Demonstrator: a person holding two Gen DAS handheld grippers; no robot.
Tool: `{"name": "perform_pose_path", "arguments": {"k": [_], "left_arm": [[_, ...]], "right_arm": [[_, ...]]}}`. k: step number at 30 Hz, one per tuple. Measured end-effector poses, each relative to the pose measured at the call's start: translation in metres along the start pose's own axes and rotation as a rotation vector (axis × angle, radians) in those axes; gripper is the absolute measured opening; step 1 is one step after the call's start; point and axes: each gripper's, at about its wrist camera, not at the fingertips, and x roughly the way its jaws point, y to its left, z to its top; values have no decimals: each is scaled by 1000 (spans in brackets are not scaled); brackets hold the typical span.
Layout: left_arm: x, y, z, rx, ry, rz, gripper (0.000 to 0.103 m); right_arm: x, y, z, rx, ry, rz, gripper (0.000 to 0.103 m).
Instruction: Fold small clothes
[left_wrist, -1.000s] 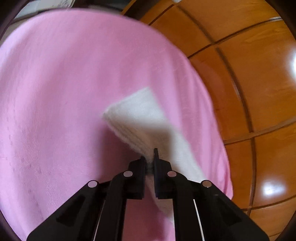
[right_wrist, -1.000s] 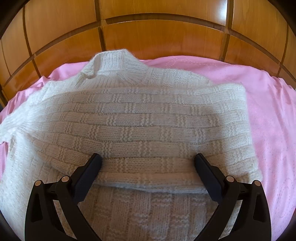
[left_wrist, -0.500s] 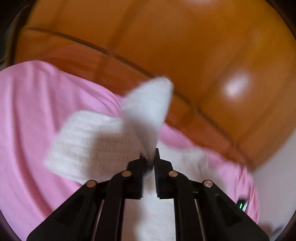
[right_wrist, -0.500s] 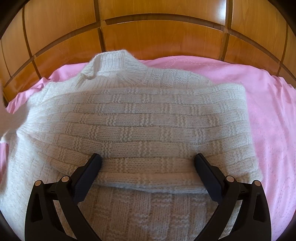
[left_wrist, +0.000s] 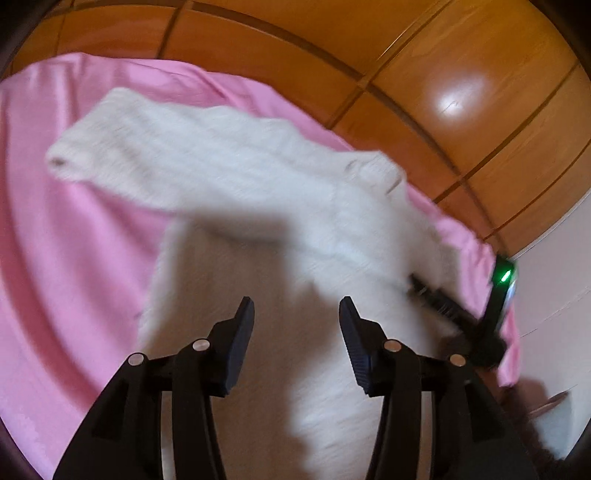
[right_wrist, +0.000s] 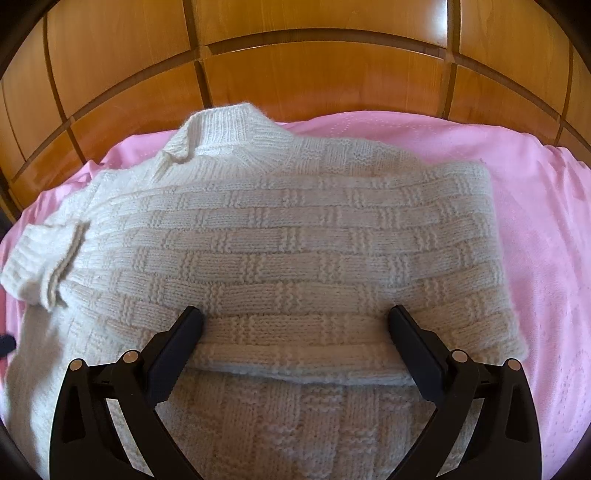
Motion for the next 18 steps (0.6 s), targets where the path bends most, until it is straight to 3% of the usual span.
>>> {"name": "perform_pose_path", "arguments": {"k": [2, 4, 6, 9, 13, 16, 18], "left_arm": [[3, 9, -14, -13, 16, 38, 46], [4, 13, -24, 9, 3, 57, 47], [6, 10, -27, 48, -9, 76, 48], [11, 3, -30, 110, -19, 103, 53], [14, -8, -41, 234, -49, 129, 65], [13, -9, -42, 245, -54, 132, 67], [11, -4, -39, 229, -57, 102, 67]], "right_arm": [[-4, 3, 3, -9, 3, -13, 97], [-17, 8, 7, 22, -24, 17, 83], [-29, 19, 13, 68, -19, 156, 69], [-34, 62, 20, 8, 31, 323, 58], [-14, 126, 25, -33, 153, 447, 57], [12, 160, 27, -55, 215, 407, 53], [16, 176, 31, -87, 219, 380, 22]]}}
